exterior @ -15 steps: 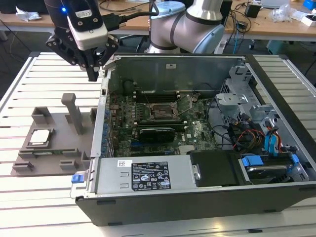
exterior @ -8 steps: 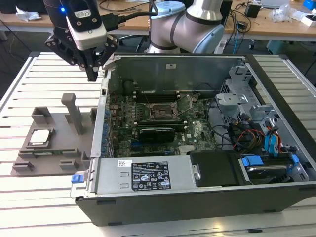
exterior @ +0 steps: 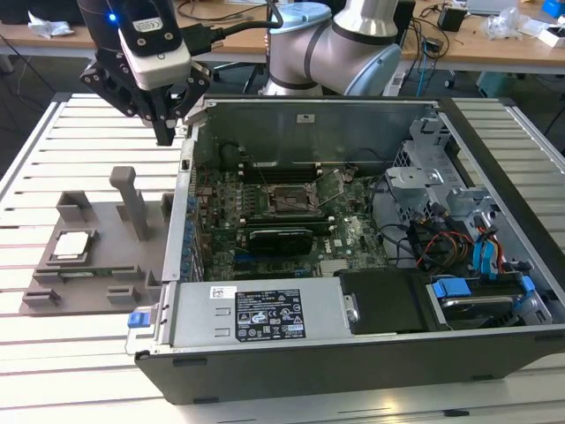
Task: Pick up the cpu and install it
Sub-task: 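Reach for the cpu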
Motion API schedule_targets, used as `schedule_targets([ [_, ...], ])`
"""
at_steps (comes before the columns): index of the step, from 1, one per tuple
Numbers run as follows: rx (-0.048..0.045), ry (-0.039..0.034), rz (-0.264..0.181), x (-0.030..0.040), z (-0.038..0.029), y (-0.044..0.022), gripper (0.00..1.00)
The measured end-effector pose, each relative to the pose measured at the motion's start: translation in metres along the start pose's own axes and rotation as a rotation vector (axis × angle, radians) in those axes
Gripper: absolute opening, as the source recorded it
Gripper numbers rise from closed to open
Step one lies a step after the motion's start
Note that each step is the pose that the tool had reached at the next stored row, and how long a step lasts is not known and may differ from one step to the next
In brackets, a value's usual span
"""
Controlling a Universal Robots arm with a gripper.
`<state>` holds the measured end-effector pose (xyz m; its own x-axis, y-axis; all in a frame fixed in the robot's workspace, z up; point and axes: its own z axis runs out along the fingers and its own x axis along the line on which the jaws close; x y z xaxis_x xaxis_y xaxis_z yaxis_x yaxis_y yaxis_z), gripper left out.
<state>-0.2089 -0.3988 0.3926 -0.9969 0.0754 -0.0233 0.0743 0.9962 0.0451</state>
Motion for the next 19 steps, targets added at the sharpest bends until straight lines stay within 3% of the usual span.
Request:
schedule_targets([
  [6,0.0000,0.0000,0.000,0.0039,-0.0001,-0.0003,0.11],
  [19,0.0000,0.0000,0.000,0.0225,-0.0004,-0.0017,0.11],
])
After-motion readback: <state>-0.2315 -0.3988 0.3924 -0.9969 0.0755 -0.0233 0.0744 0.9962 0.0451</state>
